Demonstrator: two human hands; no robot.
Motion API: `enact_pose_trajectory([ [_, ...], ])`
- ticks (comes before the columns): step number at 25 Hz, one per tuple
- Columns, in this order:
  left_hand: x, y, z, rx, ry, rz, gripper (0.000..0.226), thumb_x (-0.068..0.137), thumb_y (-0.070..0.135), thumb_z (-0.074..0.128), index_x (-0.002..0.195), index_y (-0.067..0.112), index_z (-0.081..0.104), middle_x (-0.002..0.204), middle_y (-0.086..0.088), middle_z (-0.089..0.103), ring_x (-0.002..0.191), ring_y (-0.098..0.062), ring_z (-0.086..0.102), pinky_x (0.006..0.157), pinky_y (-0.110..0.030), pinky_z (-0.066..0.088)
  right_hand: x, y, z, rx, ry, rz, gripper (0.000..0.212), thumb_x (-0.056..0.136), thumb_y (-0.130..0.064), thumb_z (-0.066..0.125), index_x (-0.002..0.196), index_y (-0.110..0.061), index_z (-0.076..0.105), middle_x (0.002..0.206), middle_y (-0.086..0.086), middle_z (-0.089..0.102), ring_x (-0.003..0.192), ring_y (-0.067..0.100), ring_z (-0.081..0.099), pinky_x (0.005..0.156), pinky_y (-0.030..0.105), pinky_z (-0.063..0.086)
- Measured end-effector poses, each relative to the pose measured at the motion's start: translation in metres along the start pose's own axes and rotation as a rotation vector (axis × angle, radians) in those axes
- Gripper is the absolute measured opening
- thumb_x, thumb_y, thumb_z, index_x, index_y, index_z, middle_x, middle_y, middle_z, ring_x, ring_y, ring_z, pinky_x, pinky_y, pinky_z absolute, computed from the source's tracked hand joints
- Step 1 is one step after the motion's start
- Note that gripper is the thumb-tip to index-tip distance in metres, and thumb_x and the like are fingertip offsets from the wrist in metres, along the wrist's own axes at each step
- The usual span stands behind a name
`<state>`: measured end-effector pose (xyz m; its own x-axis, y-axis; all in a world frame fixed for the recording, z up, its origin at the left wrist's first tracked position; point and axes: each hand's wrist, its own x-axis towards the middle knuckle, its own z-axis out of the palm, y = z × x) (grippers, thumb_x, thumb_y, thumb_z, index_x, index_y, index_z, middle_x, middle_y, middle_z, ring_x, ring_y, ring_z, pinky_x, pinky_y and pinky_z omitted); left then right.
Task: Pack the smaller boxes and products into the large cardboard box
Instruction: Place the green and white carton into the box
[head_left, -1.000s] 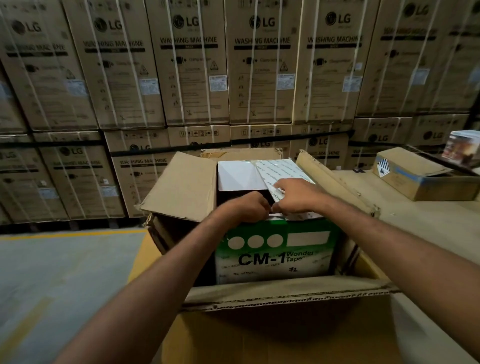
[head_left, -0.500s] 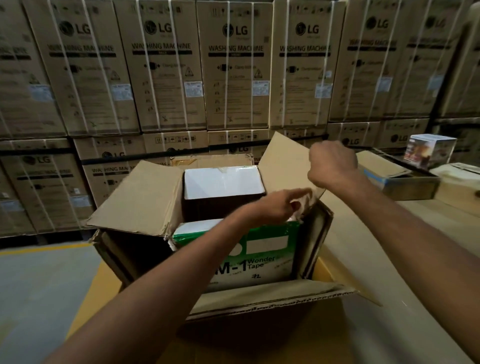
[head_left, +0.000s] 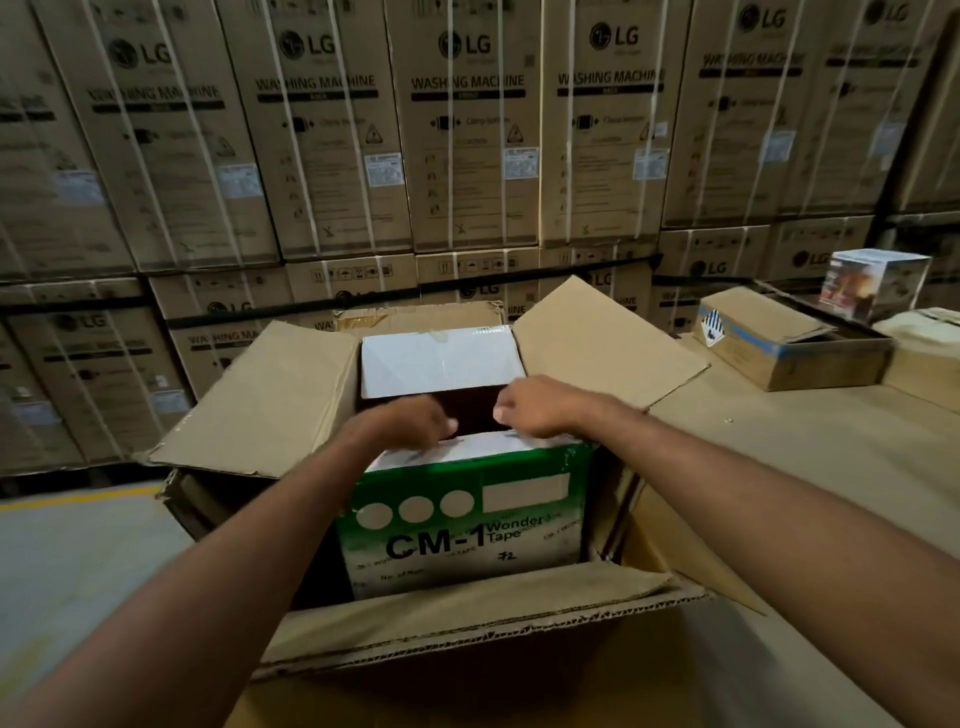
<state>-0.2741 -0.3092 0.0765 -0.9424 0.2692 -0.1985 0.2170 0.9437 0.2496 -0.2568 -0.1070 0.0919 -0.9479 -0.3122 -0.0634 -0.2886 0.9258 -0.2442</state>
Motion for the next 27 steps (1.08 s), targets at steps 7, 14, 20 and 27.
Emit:
enact_pose_trajectory([
  [7,-0.008,-0.031,0.002,-0.070,0.098,-0.069,0.036,0.107,0.039,0.043,0.109,0.012,0.068,0.116,-0.010,0.068,0.095,-0.022,0.059,0.085,-0.036,0.046,0.033,-0.001,0.022,0.128,-0.196,0.057,0.052,0.110,-0.046,0.033,0.127,-0.008,0.064,0.138,0.013,0.059,0.127,0.027,0.054,0.106,0.036,0.039],
  [14,-0.099,0.005,-0.087,-0.241,0.499,0.177,0.023,0.101,0.033,0.058,0.102,0.015,0.073,0.093,-0.003,0.072,0.087,-0.020,0.068,0.080,-0.036,0.057,-0.024,-0.022,-0.080,0.234,0.286,-0.027,0.039,0.098,-0.035,0.058,0.065,-0.014,0.058,0.065,0.003,0.054,0.061,0.019,0.049,0.063,0.033,0.038],
  [20,-0.163,0.025,-0.108,-0.230,-0.084,0.215,0.029,0.098,0.039,0.064,0.106,0.012,0.073,0.092,0.001,0.079,0.084,-0.011,0.075,0.073,-0.026,0.056,-0.110,-0.046,-0.117,0.323,-0.337,-0.068,0.014,0.095,-0.017,0.069,0.100,-0.009,0.080,0.092,0.005,0.079,0.083,0.019,0.075,0.069,0.026,0.056],
  [27,-0.131,0.013,-0.041,-0.086,-0.460,0.270,0.028,0.091,0.033,0.075,0.108,0.012,0.071,0.098,-0.006,0.078,0.087,-0.014,0.074,0.078,-0.030,0.057,-0.091,-0.054,-0.039,0.074,-0.610,-0.076,0.021,0.092,-0.006,0.074,0.112,-0.009,0.076,0.110,0.010,0.077,0.101,0.020,0.072,0.084,0.025,0.055],
])
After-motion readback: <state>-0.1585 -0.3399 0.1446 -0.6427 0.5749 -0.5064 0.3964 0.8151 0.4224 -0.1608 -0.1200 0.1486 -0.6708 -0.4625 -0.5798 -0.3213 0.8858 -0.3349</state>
